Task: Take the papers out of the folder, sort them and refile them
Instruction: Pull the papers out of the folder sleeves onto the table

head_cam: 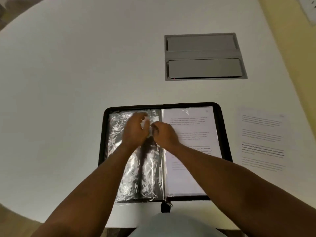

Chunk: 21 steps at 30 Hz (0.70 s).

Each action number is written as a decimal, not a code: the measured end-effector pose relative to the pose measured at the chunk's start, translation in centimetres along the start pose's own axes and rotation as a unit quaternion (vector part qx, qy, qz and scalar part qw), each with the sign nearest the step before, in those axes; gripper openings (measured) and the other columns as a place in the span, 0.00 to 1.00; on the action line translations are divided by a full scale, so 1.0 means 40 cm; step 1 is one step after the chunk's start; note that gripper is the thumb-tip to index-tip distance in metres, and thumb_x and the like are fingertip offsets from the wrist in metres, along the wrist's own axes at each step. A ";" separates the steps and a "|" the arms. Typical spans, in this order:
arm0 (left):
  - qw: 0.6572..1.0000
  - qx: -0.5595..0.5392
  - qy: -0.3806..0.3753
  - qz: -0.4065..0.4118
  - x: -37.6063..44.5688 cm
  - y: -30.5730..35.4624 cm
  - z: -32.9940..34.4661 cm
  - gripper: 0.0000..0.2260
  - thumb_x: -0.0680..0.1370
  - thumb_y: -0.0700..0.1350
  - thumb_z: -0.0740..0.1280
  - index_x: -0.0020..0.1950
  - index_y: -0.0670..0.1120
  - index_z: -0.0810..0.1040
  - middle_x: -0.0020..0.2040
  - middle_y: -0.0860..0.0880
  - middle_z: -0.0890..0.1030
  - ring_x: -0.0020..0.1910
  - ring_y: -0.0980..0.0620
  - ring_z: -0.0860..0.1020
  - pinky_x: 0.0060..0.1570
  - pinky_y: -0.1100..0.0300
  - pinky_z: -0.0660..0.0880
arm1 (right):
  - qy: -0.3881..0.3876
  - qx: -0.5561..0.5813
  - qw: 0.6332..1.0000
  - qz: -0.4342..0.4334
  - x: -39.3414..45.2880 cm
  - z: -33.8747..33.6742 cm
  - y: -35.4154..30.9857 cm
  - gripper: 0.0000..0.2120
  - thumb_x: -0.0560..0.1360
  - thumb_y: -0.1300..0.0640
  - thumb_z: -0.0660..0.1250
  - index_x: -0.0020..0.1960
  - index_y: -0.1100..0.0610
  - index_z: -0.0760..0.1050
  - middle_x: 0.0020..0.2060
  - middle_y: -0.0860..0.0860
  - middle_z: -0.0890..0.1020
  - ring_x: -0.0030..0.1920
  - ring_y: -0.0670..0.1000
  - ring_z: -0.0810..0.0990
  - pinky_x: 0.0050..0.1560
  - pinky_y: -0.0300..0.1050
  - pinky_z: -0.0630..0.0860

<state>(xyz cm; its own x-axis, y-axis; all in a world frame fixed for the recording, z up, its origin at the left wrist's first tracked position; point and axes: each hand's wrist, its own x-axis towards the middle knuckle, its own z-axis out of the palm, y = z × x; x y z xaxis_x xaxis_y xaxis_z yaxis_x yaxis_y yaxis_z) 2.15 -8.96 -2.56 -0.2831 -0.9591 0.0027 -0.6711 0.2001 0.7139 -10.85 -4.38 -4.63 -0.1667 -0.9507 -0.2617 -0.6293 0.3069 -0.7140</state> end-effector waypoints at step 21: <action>0.956 0.200 -0.208 0.056 0.157 0.095 0.210 0.28 0.77 0.50 0.66 0.75 0.45 0.64 0.72 0.44 0.68 0.69 0.41 0.66 0.66 0.46 0.67 | -0.030 -0.341 0.938 -0.054 0.166 -0.342 0.245 0.18 0.76 0.53 0.67 0.64 0.57 0.74 0.56 0.55 0.78 0.56 0.56 0.76 0.56 0.51 0.73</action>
<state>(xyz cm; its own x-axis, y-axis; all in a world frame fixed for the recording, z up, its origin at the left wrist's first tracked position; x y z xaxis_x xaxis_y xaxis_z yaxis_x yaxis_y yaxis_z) -7.94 -12.55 -5.72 -0.5612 -0.7808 -0.2745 -0.8050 0.4380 0.4001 -28.50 -8.29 -4.47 -0.0438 -0.9640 -0.2623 -0.9826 0.0889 -0.1629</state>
